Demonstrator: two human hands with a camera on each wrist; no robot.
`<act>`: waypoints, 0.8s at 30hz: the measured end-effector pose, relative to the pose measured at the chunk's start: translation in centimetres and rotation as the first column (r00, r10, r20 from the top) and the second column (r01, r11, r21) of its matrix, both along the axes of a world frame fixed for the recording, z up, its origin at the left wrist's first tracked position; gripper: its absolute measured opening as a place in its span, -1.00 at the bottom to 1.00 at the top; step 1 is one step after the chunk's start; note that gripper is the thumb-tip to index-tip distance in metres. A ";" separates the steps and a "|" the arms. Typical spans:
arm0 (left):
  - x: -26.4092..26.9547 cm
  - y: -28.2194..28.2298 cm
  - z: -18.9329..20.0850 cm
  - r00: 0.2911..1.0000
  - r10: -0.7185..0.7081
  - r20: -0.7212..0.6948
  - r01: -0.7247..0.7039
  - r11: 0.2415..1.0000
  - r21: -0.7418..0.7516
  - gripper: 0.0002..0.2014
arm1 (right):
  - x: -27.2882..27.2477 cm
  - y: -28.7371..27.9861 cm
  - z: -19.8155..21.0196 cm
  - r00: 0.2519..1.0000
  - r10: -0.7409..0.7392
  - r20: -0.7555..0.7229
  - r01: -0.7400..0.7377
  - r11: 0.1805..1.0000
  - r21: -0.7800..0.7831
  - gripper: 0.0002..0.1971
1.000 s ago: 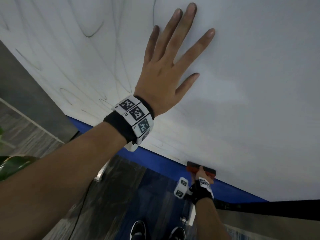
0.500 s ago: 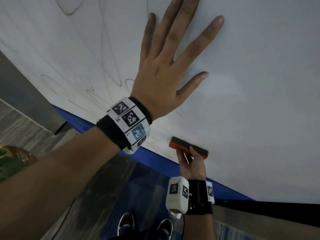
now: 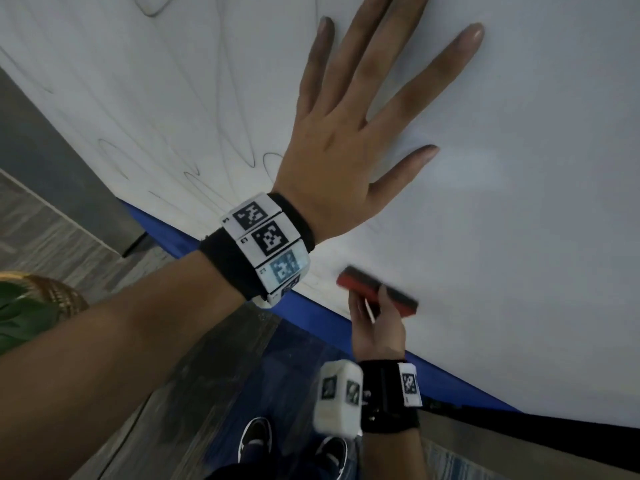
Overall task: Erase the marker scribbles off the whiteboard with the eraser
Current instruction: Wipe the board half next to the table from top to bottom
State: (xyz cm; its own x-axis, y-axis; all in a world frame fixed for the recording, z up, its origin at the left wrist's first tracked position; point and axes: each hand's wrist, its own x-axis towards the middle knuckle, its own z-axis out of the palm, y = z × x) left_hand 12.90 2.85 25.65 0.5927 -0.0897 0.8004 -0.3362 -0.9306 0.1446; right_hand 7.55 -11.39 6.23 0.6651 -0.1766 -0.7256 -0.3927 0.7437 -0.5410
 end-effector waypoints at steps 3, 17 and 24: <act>0.2 0.1 -0.2 1.000 0.008 0.021 -0.008 1.000 0.005 -0.46 | -0.4 1.3 3.5 0.989 -0.080 0.125 0.076 0.996 0.038 -0.70; -1.5 1.7 0.9 0.997 -0.027 -0.067 0.035 0.992 0.119 -0.44 | 3.0 2.9 -7.2 0.931 0.216 -0.294 -0.190 0.975 0.114 -0.58; -3.2 3.6 3.0 0.976 -0.115 -0.186 0.148 0.973 0.176 -0.43 | 2.8 4.0 13.1 0.988 0.143 0.053 -0.151 0.877 0.457 -0.58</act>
